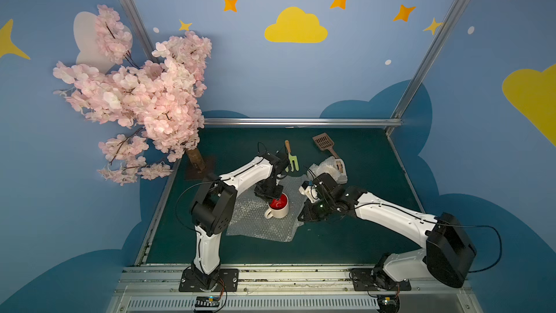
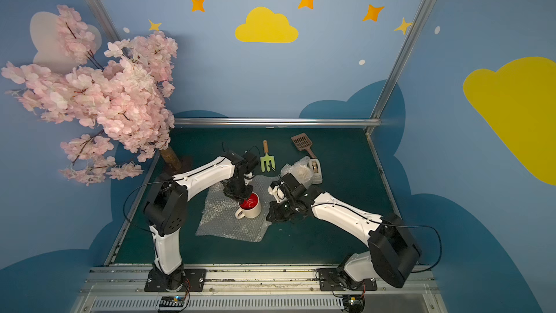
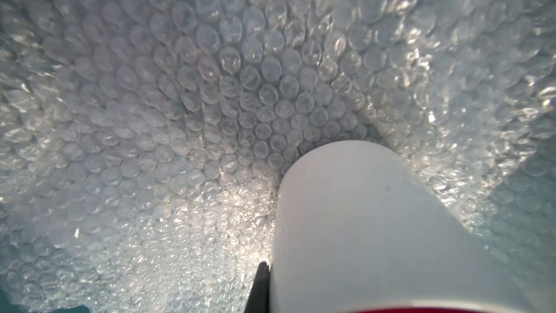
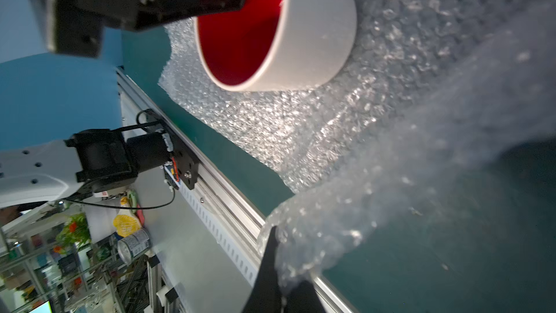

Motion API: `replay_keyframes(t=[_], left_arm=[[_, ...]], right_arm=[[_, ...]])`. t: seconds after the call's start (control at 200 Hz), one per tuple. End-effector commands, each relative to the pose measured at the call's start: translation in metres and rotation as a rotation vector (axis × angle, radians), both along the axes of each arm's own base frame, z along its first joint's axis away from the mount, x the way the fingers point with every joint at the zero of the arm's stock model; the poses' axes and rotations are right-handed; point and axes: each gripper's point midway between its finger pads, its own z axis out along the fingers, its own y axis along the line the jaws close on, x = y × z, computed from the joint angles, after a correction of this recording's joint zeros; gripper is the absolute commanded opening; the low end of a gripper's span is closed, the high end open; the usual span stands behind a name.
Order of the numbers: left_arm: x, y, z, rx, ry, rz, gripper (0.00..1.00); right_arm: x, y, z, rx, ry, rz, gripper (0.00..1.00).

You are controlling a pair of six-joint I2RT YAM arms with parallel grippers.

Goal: Wrap mugs in bubble wrap
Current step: Wrap the mug in bubble wrap.

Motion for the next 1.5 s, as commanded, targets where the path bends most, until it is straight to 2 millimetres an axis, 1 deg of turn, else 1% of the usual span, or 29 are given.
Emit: replay_keyframes(t=[0.0,0.17,0.225,0.315,0.481,0.621,0.701,0.746,0.841,0.856,0.911,0.961,1.021,1.096,1.116,1.151,1.196,1.296,1.392,1.497], left_arm=[[0.007,-0.015,-0.007,-0.025,-0.021,-0.027,0.03],[0.008,-0.016,-0.005,-0.008,-0.039,-0.047,0.03],[0.008,-0.016,-0.005,-0.009,-0.041,-0.049,0.03],[0.008,-0.018,-0.004,-0.017,-0.048,-0.051,0.03],[0.008,-0.021,0.001,-0.043,-0.064,-0.066,0.04],[0.008,-0.021,0.003,-0.054,-0.077,-0.080,0.09],[0.007,-0.019,0.004,-0.046,-0.075,-0.083,0.14],[0.007,-0.018,0.005,-0.043,-0.084,-0.083,0.20],[0.008,-0.017,0.010,-0.049,-0.102,-0.082,0.29],[0.009,-0.017,0.011,-0.048,-0.107,-0.081,0.34],[0.010,-0.014,0.016,-0.041,-0.120,-0.080,0.44],[0.012,-0.011,0.024,-0.033,-0.139,-0.077,0.51],[0.015,-0.006,0.036,-0.034,-0.171,-0.063,0.62],[0.018,0.003,0.052,-0.041,-0.204,-0.044,0.65],[0.018,0.006,0.055,-0.040,-0.206,-0.036,0.68],[0.017,0.013,0.060,-0.035,-0.205,-0.021,0.71],[0.013,0.024,0.065,-0.024,-0.195,0.004,0.71],[-0.002,0.049,0.069,-0.032,-0.137,0.100,0.75],[-0.021,0.064,0.069,-0.074,-0.086,0.184,0.77],[-0.044,0.079,0.077,-0.075,-0.038,0.280,0.78]], right_arm=[[0.011,0.026,0.021,0.124,0.009,0.027,0.00],[0.034,0.055,0.029,0.223,0.055,-0.024,0.00],[0.039,0.066,0.035,0.265,0.063,-0.021,0.00],[0.048,0.076,0.042,0.280,0.054,-0.043,0.00],[0.069,0.074,0.022,0.219,0.040,-0.158,0.00],[0.082,0.067,-0.001,0.103,0.013,-0.231,0.00],[0.086,0.063,-0.012,0.045,-0.004,-0.259,0.00],[0.088,0.061,-0.018,0.013,-0.006,-0.270,0.00],[0.086,0.059,-0.031,-0.030,0.013,-0.276,0.00],[0.086,0.059,-0.031,-0.033,0.014,-0.276,0.00],[0.085,0.058,-0.034,-0.058,0.012,-0.277,0.00],[0.084,0.057,-0.036,-0.089,0.003,-0.276,0.00],[0.084,0.057,-0.040,-0.123,0.002,-0.271,0.00],[0.084,0.058,-0.042,-0.140,0.002,-0.270,0.00],[0.083,0.058,-0.043,-0.143,0.001,-0.269,0.00],[0.084,0.059,-0.045,-0.148,0.001,-0.272,0.00],[0.085,0.059,-0.046,-0.159,-0.002,-0.274,0.00],[0.086,0.059,-0.050,-0.194,-0.017,-0.274,0.00],[0.087,0.057,-0.056,-0.217,-0.018,-0.276,0.00],[0.086,0.056,-0.060,-0.239,-0.022,-0.276,0.00]])
